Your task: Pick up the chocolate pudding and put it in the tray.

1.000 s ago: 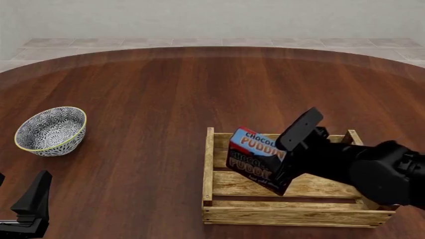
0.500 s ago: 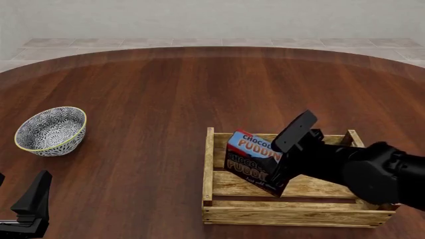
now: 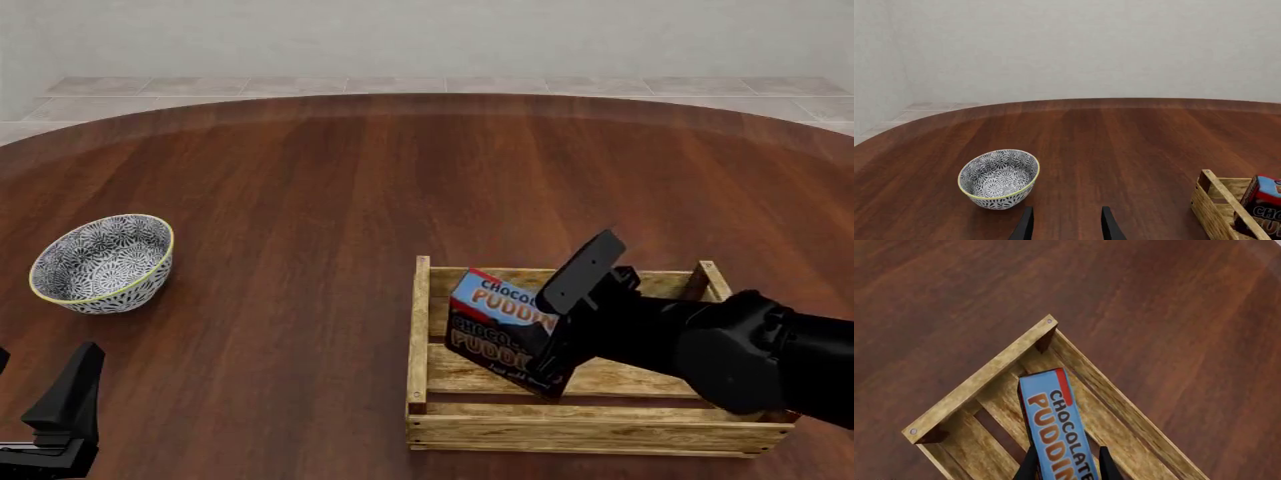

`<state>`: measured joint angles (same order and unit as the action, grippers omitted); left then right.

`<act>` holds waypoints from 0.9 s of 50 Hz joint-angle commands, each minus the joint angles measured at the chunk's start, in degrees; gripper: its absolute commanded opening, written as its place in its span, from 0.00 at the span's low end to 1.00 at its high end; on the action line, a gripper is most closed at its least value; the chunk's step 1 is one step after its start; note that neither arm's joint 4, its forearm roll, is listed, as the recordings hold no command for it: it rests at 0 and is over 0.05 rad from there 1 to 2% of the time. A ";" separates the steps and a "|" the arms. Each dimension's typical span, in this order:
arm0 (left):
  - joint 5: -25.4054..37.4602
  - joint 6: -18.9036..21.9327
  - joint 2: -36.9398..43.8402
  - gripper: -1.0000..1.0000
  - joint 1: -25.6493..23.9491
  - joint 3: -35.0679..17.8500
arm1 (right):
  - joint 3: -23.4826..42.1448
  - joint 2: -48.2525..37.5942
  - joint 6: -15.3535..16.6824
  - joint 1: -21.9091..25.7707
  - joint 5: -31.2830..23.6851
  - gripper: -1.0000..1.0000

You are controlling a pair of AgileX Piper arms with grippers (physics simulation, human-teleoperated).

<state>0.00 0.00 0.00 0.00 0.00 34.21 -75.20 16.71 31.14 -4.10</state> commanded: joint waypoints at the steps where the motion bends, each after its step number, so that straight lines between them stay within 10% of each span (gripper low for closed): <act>1: 0.00 0.00 0.00 1.00 0.00 0.00 | 0.07 -0.40 -0.92 0.23 0.29 0.00; 45: 0.00 0.00 0.00 1.00 0.00 0.00 | 0.32 -3.65 -1.44 0.74 2.03 0.00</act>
<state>0.00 0.00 0.00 0.00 0.00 34.49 -77.89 16.37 31.60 -2.01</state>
